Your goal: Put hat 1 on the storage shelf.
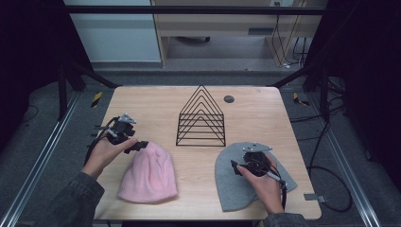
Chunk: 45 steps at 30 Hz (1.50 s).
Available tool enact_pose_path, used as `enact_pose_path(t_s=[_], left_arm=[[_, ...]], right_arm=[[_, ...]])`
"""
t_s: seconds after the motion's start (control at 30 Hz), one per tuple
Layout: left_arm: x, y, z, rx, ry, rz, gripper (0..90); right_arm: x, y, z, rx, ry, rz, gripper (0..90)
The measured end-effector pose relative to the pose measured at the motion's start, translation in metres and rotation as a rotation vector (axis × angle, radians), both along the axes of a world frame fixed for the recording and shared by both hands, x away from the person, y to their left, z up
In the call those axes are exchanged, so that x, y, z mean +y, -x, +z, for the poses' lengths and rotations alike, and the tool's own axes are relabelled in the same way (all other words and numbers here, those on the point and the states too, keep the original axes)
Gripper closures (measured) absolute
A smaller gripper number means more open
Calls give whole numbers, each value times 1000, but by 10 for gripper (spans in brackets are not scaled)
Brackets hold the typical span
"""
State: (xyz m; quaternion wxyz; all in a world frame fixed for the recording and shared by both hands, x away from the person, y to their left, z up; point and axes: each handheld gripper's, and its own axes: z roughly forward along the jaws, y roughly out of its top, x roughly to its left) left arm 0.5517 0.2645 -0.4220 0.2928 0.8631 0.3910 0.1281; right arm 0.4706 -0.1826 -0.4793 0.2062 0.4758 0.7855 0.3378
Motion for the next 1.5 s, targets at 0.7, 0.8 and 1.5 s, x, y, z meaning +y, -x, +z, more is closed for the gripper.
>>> enact_pose_path(t_s=[0.7,0.8,1.5], left_arm=[[-3,3,-50,98,34,-33,484],[-4,4,-51,103,40,-42,555],[0,35,-22,-73,56,-23,752]], right_arm=[[3,0,-2,25,2,20,291],[2,0,-1,18,1,16,290],[2,0,2,-5,-8,18,273]])
